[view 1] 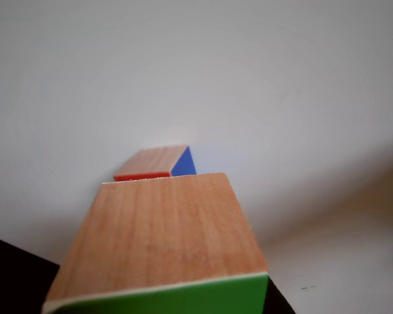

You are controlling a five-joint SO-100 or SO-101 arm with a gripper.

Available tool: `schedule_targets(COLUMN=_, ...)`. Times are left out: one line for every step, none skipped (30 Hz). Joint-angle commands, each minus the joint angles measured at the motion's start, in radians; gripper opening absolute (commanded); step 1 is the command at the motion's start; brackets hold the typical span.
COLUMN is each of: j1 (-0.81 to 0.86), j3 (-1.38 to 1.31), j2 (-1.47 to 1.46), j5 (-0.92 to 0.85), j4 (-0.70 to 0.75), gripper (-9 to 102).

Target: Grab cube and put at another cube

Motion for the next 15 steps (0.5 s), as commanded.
schedule_targets(j1=-0.040, j3=-0.121, j2=-0.078, j5=0.021, j4=0.011, gripper=15)
schedule_targets(j1=-0.044, j3=-0.150, j2=-0.109, j5=0.028, j4=0.012, gripper=15)
schedule_targets(j1=-0.048, j3=-0.183, j2=-0.140, j5=0.034, j4=0.017, gripper=15)
schedule_targets(j1=-0.049, j3=-0.213, j2=-0.172, j5=0.037, j4=0.025, gripper=15)
schedule_targets(j1=-0.051, j3=-0.242, j2=-0.201, j5=0.040, j4=0.029, gripper=15)
schedule_targets(j1=-0.051, j3=-0.268, j2=-0.230, j5=0.043, j4=0.035, gripper=15)
schedule_targets(j1=-0.051, j3=-0.295, j2=-0.259, j5=0.044, j4=0.043, gripper=15)
schedule_targets(j1=-0.051, j3=-0.322, j2=-0.287, j5=0.048, j4=0.051, gripper=15)
schedule_targets(j1=-0.049, j3=-0.347, j2=-0.310, j5=0.048, j4=0.055, gripper=15)
schedule_targets(j1=-0.048, j3=-0.370, j2=-0.330, j5=0.048, j4=0.060, gripper=15)
schedule_targets(j1=-0.046, j3=-0.390, j2=-0.348, j5=0.048, j4=0.063, gripper=15)
schedule_targets(j1=-0.044, j3=-0.410, j2=-0.365, j5=0.048, j4=0.069, gripper=15)
schedule_targets(j1=-0.044, j3=-0.428, j2=-0.385, j5=0.048, j4=0.075, gripper=15)
schedule_targets(j1=-0.044, j3=-0.445, j2=-0.403, j5=0.049, j4=0.083, gripper=15)
schedule_targets(j1=-0.044, j3=-0.454, j2=-0.419, j5=0.051, j4=0.086, gripper=15)
